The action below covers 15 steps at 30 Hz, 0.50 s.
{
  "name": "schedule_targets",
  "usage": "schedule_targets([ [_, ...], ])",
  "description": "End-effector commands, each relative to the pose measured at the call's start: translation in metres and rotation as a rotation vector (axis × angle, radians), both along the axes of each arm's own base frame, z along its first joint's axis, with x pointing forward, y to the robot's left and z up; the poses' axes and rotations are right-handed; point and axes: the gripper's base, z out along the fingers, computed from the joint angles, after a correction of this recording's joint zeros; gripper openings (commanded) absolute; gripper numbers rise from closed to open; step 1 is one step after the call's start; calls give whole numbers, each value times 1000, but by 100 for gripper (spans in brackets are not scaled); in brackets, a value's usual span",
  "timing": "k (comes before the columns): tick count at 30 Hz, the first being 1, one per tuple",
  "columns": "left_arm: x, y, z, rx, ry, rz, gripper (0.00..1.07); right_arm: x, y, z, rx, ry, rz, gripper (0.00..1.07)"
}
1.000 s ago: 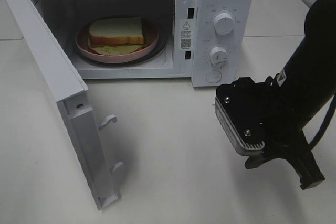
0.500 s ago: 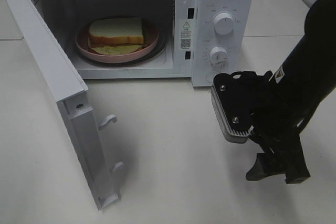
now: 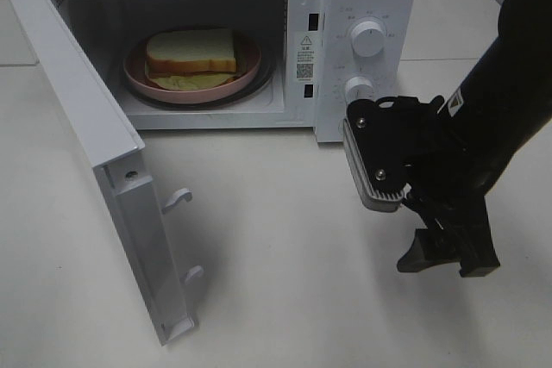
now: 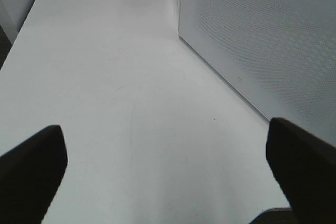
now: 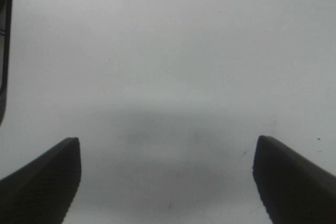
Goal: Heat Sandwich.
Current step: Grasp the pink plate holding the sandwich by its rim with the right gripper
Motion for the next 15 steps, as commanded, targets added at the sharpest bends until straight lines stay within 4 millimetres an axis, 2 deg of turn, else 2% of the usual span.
schedule_targets([
  [1,-2,0,0,-4,-28,-4,98,3,3,9,0,-32,12,85],
  [8,-2,0,0,-4,-28,-4,98,7,18,23,-37,-128,88,82],
  [15,-2,0,0,-4,-28,-4,98,15,27,39,-1,-201,98,81],
])
